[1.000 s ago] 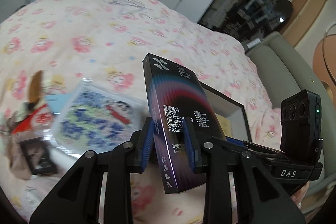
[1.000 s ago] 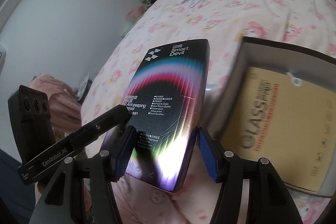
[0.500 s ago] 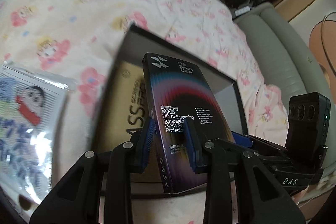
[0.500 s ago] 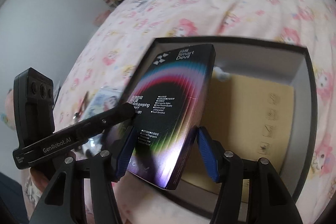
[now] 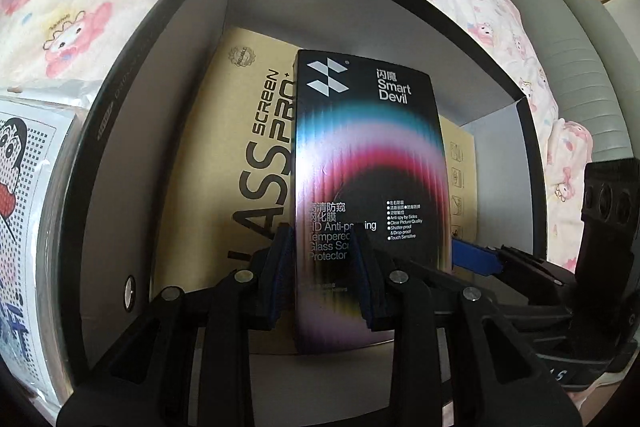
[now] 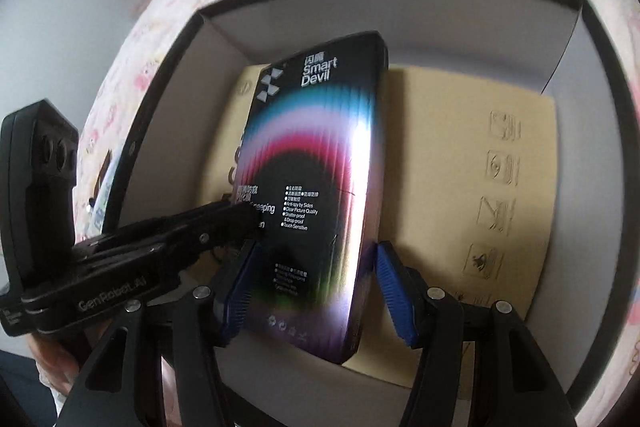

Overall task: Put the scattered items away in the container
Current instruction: 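Carry the black box into the open black box and lower it upright, then open the left gripper, release the black box, and withdraw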

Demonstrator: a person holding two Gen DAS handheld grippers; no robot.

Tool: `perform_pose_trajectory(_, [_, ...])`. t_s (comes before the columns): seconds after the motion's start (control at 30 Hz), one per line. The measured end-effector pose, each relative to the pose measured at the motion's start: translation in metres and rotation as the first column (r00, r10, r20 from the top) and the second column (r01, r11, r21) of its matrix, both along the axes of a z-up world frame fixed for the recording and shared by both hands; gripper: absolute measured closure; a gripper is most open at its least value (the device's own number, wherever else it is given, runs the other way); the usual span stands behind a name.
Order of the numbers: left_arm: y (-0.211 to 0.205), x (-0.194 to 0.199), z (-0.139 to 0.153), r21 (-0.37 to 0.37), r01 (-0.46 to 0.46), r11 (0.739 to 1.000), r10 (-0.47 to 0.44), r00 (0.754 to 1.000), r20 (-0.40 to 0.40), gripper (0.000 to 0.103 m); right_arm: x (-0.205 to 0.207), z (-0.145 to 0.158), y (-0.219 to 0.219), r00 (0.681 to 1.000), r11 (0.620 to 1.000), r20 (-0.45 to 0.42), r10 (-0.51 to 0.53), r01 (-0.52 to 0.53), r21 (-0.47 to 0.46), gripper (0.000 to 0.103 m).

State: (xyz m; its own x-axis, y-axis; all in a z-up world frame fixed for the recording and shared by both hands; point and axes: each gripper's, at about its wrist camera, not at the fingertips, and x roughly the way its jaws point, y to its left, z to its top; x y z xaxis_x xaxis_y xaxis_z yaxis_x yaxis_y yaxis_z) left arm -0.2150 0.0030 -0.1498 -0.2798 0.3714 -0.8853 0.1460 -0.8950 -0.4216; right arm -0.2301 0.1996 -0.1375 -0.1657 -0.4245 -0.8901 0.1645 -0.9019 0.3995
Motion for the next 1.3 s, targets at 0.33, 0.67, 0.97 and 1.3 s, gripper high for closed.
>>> perform_pose_trajectory(0.33, [-0.007, 0.009, 0.023, -0.015, 0.001, 1.000, -0.001, 1.000, 0.006, 0.076, 0.002, 0.023, 0.012, 0.997, 0.999, -0.075, -0.028, 0.030, 0.029, 0.047])
perform_pose_trajectory(0.67, [0.024, -0.008, 0.011, -0.108, 0.014, 0.994, -0.002, 0.994, 0.114, 0.080, -0.003, 0.046, 0.023, 0.979, 0.988, -0.192, -0.064, 0.090, 0.126, 0.047])
perform_pose_trajectory(0.97, [0.030, 0.004, 0.008, 0.000, -0.008, 1.000, 0.008, 0.995, 0.097, 0.088, -0.002, 0.048, 0.028, 0.976, 0.981, -0.210, -0.058, 0.095, 0.169, 0.051])
perform_pose_trajectory(1.3, [0.061, -0.010, -0.008, 0.001, 0.027, 1.000, -0.026, 0.982, 0.187, 0.092, -0.004, 0.035, 0.002, 0.990, 0.983, -0.120, 0.075, -0.053, 0.175, 0.051])
